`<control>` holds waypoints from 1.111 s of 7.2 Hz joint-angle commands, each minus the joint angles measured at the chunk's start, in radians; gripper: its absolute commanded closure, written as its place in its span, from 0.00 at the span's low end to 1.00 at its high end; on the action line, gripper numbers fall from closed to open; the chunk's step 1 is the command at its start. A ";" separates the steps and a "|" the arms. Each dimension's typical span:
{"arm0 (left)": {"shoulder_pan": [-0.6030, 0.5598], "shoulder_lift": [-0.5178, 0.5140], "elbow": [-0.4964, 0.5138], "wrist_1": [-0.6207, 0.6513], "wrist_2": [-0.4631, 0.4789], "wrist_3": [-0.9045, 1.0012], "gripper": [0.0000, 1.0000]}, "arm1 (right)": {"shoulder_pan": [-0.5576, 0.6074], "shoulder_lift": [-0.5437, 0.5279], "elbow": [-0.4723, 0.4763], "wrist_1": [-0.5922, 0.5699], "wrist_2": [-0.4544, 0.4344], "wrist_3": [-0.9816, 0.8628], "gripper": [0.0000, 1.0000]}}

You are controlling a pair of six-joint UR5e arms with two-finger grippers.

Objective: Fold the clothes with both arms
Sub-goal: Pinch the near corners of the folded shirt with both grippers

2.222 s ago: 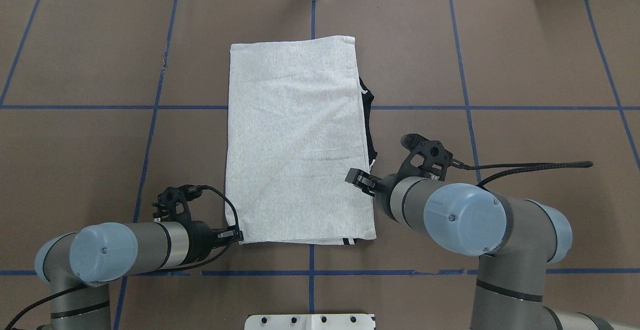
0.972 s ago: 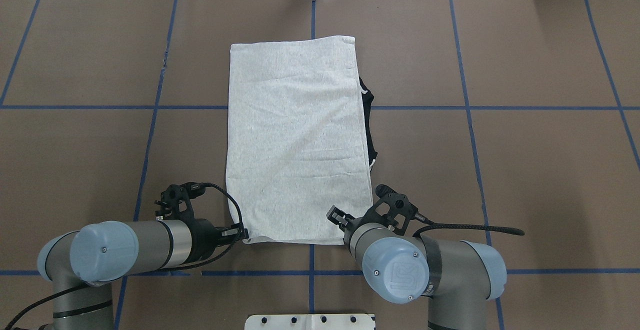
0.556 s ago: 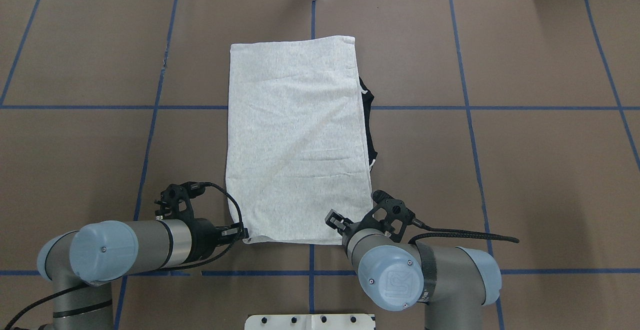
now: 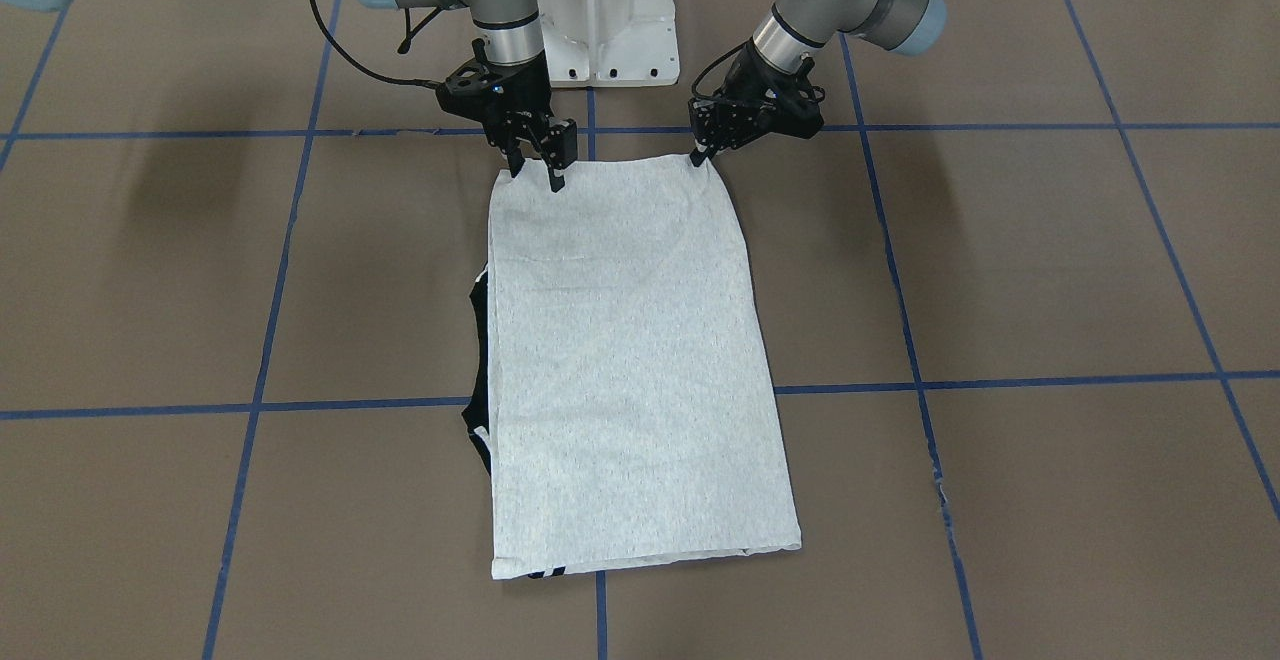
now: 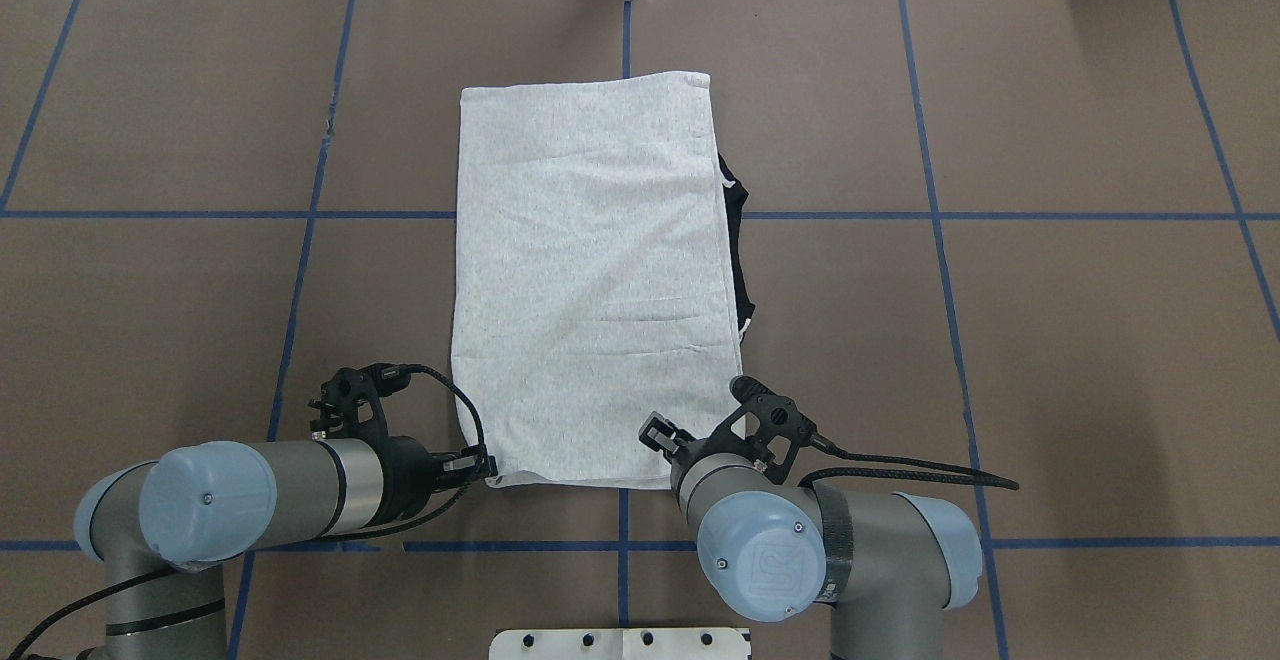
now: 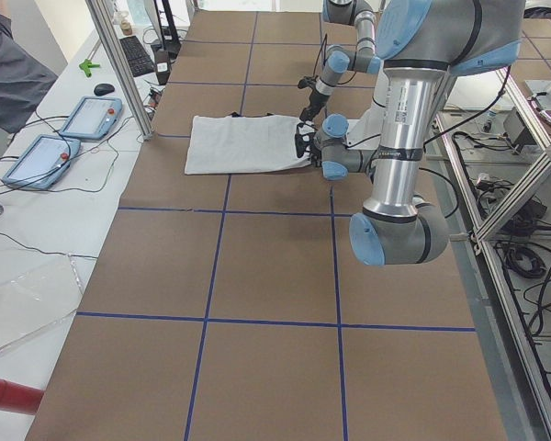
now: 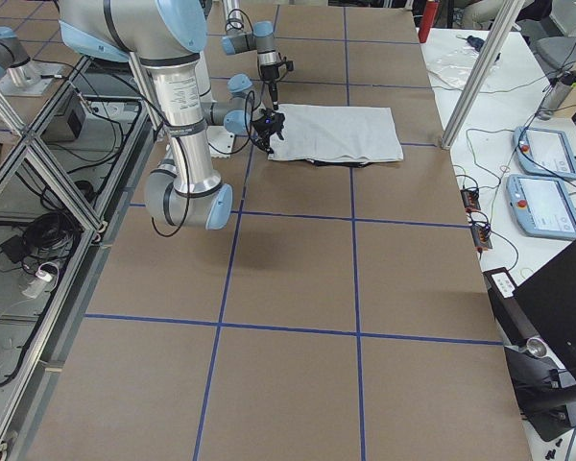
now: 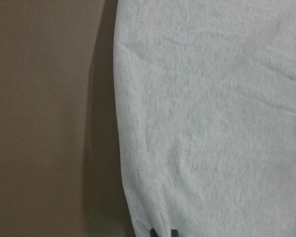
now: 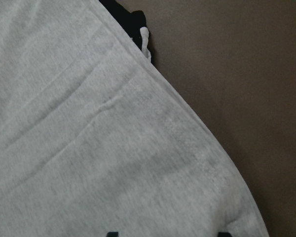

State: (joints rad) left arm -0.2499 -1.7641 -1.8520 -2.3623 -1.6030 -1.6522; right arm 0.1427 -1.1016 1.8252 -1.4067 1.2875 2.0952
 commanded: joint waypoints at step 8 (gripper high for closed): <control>-0.009 0.002 -0.358 0.320 -0.105 0.011 1.00 | -0.039 -0.015 0.354 -0.288 -0.004 0.034 1.00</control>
State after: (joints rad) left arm -0.2578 -1.7578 -2.0363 -2.2170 -1.6525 -1.6439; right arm 0.1370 -1.1165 2.0094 -1.5323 1.2837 2.1296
